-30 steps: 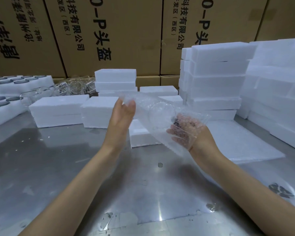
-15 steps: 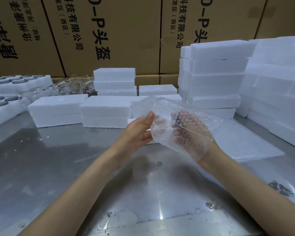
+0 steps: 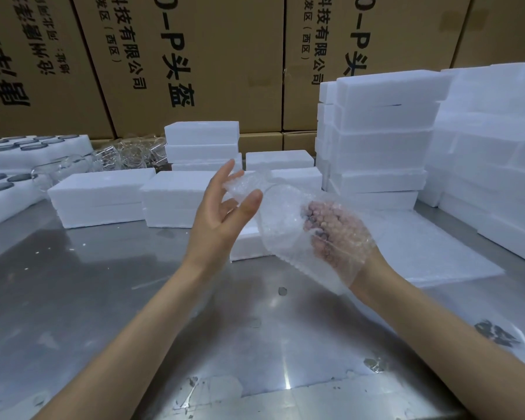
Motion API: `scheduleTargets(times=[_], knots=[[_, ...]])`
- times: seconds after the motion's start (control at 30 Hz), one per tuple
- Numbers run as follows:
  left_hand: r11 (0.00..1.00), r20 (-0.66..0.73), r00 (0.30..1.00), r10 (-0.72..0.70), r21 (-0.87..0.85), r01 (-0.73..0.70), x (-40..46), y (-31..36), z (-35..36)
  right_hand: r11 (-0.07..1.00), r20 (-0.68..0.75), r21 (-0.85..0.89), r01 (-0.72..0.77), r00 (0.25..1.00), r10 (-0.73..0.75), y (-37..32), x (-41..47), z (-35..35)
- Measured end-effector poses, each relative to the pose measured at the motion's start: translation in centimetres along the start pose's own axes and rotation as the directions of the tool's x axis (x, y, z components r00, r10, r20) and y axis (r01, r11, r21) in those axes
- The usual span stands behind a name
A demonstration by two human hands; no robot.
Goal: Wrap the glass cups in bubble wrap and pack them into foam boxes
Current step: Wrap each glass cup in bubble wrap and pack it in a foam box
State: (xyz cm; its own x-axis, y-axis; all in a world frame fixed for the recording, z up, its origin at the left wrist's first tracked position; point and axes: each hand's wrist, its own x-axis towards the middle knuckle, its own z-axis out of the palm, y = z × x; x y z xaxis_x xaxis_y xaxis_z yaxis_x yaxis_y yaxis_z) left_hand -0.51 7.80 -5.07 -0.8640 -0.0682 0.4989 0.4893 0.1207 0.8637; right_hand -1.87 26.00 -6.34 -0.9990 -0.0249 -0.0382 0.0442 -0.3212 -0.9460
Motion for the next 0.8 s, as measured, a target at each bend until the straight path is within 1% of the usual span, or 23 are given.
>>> scheduleTargets(times=[0.07,0.13,0.23,0.27,0.3,0.37,0.43,0.47,0.5,0.53,0.6,0.63,0.67,0.7,0.73,0.77,0.8], knots=[[0.999,0.066,0.997,-0.039,-0.028,0.041,-0.1,0.0,0.2,0.999,-0.046,-0.034,-0.021,0.999,0.02,0.3,-0.3,-0.2],[0.997,0.117,0.991,-0.069,-0.02,0.072,-0.3,0.0,0.3,0.996,-0.06,-0.091,-0.022,0.998,0.016,0.6,-0.6,-0.3],[0.991,0.152,0.98,-0.131,-0.015,0.134,-0.2,-0.2,0.2,0.958,-0.044,-0.286,0.016,0.999,-0.029,0.5,-0.6,-0.1],[0.986,0.162,0.973,-0.162,-0.021,0.167,-0.1,-0.3,0.1,0.946,-0.017,-0.32,0.051,0.998,-0.059,0.2,-0.7,0.1],[0.977,0.167,0.965,-0.201,-0.035,0.21,-0.1,-0.5,0.0,0.94,0.03,-0.327,0.095,0.996,-0.09,0.1,-0.6,0.2],[0.944,0.161,0.938,-0.308,-0.072,0.322,0.2,-0.8,0.1,0.946,0.105,-0.279,0.163,0.985,-0.139,-0.3,-1.0,0.4],[0.884,0.145,0.891,-0.431,-0.127,0.449,0.4,-0.8,0.1,0.951,0.169,-0.216,0.221,0.968,-0.187,-0.8,-1.3,0.5],[0.852,0.129,0.867,-0.482,-0.163,0.498,0.5,-0.8,0.0,0.938,0.191,-0.212,0.275,0.953,-0.236,-1.0,-1.5,0.5],[0.822,0.112,0.847,-0.52,-0.206,0.532,0.7,-0.8,-0.2,0.903,0.196,-0.236,0.36,0.928,-0.318,-1.2,-1.5,0.4],[0.796,0.097,0.833,-0.544,-0.254,0.55,0.8,-0.7,-0.5,0.844,0.185,-0.264,0.466,0.884,-0.43,-1.4,-1.6,0.3],[0.747,0.077,0.814,-0.576,-0.356,0.562,0.9,-0.6,-0.9,0.69,0.121,-0.286,0.665,0.739,-0.663,-1.9,-1.7,0.1],[0.714,0.08,0.803,-0.591,-0.413,0.566,1.0,-0.5,-1.2,0.628,0.061,-0.288,0.723,0.668,-0.742,-2.0,-1.5,-0.2],[0.671,0.094,0.789,-0.607,-0.472,0.573,1.0,-0.4,-1.4,0.604,-0.011,-0.293,0.741,0.63,-0.777,-2.1,-1.4,-0.5],[0.619,0.12,0.774,-0.621,-0.53,0.579,0.9,-0.3,-1.6,0.62,-0.086,-0.293,0.728,0.626,-0.775,-2.2,-1.1,-0.7],[0.564,0.153,0.761,-0.63,-0.584,0.584,0.9,-0.2,-1.7,0.664,-0.148,-0.276,0.695,0.652,-0.744,-2.2,-0.8,-1.0],[0.512,0.191,0.754,-0.628,-0.629,0.585,1.0,-0.1,-1.8,0.725,-0.178,-0.24,0.646,0.705,-0.687,-2.0,-0.4,-1.4],[0.472,0.227,0.757,-0.613,-0.663,0.581,1.0,0.0,-1.8,0.791,-0.157,-0.197,0.58,0.777,-0.609,-1.8,-0.1,-1.5]])
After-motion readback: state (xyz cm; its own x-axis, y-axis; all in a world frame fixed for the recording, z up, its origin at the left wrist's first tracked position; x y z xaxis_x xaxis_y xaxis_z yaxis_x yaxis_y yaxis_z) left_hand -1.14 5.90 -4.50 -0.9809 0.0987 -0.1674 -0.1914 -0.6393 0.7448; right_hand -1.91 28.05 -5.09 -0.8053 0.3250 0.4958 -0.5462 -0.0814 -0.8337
